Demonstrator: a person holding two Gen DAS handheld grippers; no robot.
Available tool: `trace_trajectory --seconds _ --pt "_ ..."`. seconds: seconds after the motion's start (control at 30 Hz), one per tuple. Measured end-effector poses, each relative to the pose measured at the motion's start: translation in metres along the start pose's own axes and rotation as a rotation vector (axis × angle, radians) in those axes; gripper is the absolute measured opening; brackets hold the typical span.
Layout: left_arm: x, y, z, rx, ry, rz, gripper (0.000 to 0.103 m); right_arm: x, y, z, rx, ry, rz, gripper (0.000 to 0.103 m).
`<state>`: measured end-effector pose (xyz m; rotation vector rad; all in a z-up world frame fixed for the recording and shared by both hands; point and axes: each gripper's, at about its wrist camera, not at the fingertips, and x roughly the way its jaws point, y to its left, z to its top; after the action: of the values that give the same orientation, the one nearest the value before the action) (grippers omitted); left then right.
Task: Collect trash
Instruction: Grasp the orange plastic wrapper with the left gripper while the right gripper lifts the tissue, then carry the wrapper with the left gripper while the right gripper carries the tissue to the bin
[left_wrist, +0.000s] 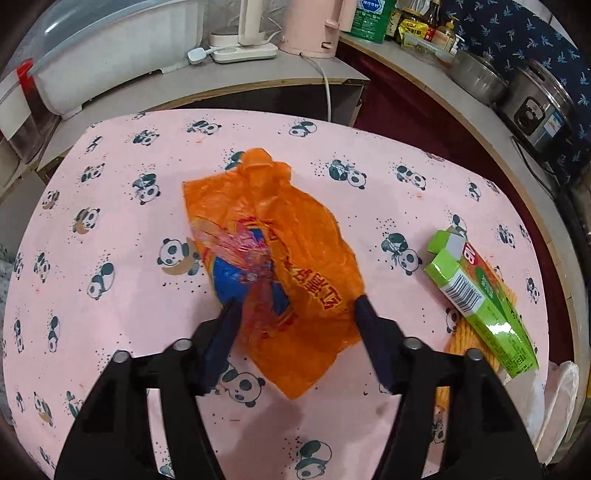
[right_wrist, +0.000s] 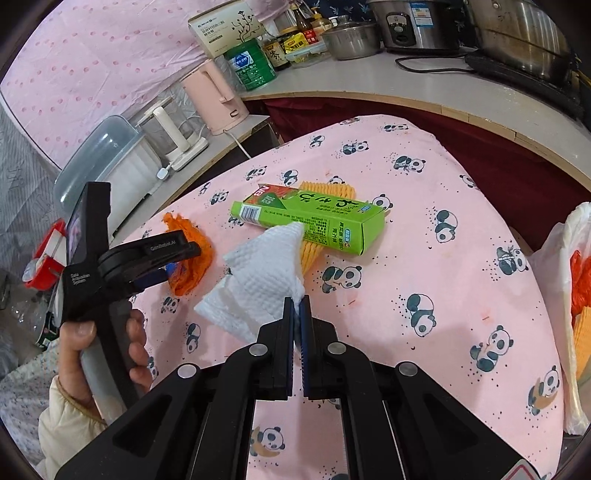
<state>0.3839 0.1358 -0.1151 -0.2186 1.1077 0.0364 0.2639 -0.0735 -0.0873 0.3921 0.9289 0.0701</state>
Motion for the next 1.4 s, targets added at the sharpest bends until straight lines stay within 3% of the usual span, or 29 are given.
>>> trace_trajectory --seconds 0.03,0.07,0.1,0.13,0.37,0.8,1.1,1.4 --pt "0.002 -0.001 -0.001 0.009 0.004 -0.003 0.043 0.002 0.001 0.000 -0.002 0.003 -0.002 0.004" --pt "0.000 -0.001 -0.003 0.017 -0.010 0.001 0.037 0.003 0.001 0.000 -0.005 0.005 -0.003 0.004" --pt "-0.002 -0.003 -0.007 0.034 -0.010 -0.009 0.022 0.004 0.002 0.000 -0.008 0.008 -0.003 0.004" --pt "-0.004 -0.005 -0.009 0.044 -0.001 -0.011 0.021 0.005 0.003 0.000 -0.011 0.009 -0.003 0.004" --pt "-0.028 -0.006 -0.042 0.067 0.012 -0.037 0.017 -0.014 0.016 -0.008 -0.032 -0.009 0.012 0.004" --pt "-0.105 -0.018 -0.114 0.132 -0.004 -0.100 0.016 -0.097 0.028 -0.024 -0.054 -0.125 0.021 0.004" --pt "-0.153 -0.041 -0.150 0.201 -0.047 -0.149 0.016 -0.146 0.013 -0.035 -0.040 -0.201 0.009 0.004" --pt "-0.191 -0.089 -0.181 0.306 -0.086 -0.194 0.016 -0.183 -0.016 -0.044 -0.003 -0.249 -0.006 0.004"
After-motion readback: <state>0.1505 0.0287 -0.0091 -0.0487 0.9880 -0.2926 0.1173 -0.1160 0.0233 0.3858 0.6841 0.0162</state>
